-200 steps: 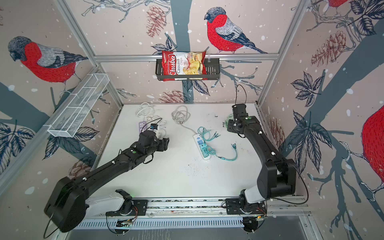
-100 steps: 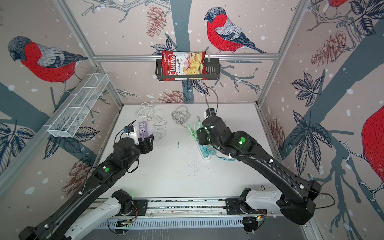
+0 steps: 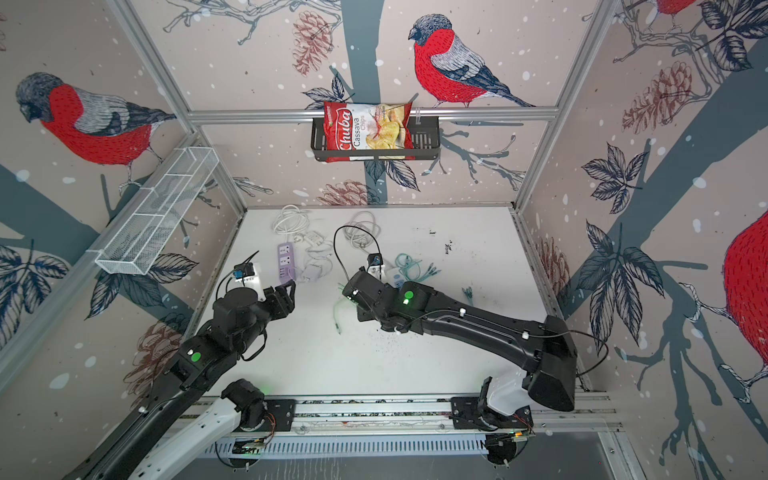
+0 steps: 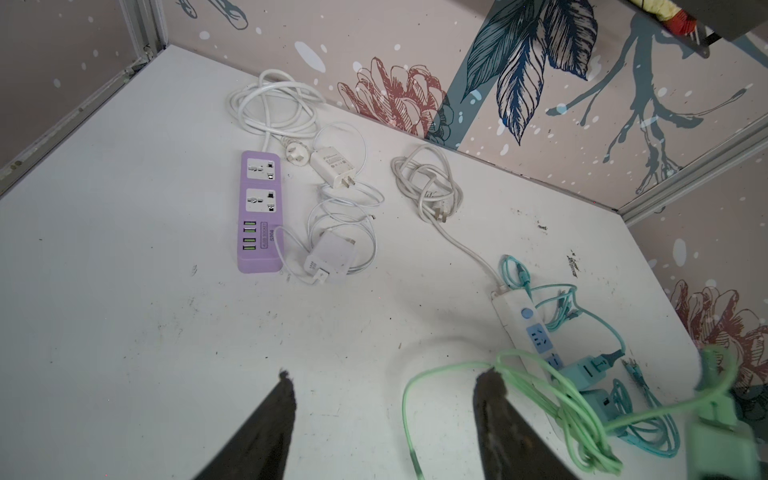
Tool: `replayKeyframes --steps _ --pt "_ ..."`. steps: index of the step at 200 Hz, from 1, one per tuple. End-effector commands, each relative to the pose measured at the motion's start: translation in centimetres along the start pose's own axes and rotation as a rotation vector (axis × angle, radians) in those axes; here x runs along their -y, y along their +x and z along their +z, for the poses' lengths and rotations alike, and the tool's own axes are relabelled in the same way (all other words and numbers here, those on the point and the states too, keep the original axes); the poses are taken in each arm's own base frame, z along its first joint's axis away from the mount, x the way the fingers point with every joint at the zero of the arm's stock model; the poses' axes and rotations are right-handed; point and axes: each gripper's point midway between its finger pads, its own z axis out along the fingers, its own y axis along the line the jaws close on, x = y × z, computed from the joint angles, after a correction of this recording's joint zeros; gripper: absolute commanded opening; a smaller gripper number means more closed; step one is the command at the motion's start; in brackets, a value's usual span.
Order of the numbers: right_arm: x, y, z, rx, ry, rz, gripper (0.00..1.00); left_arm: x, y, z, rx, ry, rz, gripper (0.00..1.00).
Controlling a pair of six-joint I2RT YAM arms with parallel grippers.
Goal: Insert the plug
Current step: 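Lift the light-green charger with the right gripper and carry it toward the robot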
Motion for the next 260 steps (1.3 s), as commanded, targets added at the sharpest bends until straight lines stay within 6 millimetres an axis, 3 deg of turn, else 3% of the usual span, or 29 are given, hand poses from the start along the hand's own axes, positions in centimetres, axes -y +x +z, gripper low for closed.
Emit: replayKeyframes --steps 1,29,70,106,120,138,152,180,210,232,260 --pt "1.2 0.2 2.1 0.014 0.046 0.121 0.16 -0.2 1.1 0.3 -0.032 0.003 -0.004 0.66" --pt "2.8 3.7 5.6 -0.071 0.101 0.182 0.18 -0.6 1.9 1.1 -0.054 -0.022 -0.005 0.63" --pt "3.1 9.6 9.2 -0.189 0.139 0.233 0.18 -0.3 4.1 3.1 -0.078 0.018 -0.046 0.63" --pt "1.3 12.6 10.9 -0.258 0.14 0.234 0.21 -0.2 6.3 4.5 -0.118 0.048 -0.066 0.63" --pt "0.0 13.1 11.5 -0.284 0.109 0.228 0.28 -0.1 7.2 4.9 -0.129 0.072 -0.068 0.64" --pt "-2.0 13.7 12.2 -0.32 0.042 0.232 0.32 -0.6 8.8 5.5 -0.154 0.069 -0.07 0.64" --pt "-2.6 13.9 12.4 -0.335 0.029 0.234 0.45 -1.1 10.2 6.0 -0.197 0.051 -0.068 0.69" --pt "-3.1 13.2 11.9 -0.321 0.019 0.23 0.61 -1.3 11.9 6.4 -0.229 0.068 -0.073 0.73" --pt "-3.1 12.0 10.9 -0.299 0.003 0.222 0.66 -0.8 12.1 6.5 -0.236 0.102 -0.049 0.77" --pt "-3.1 10.6 9.0 -0.258 -0.032 0.233 0.66 0.4 12.4 6.5 -0.251 0.16 -0.024 0.78" --pt "-0.7 9.3 6.9 -0.205 -0.031 0.261 0.66 2.4 13.4 6.3 -0.269 0.214 0.054 0.78"
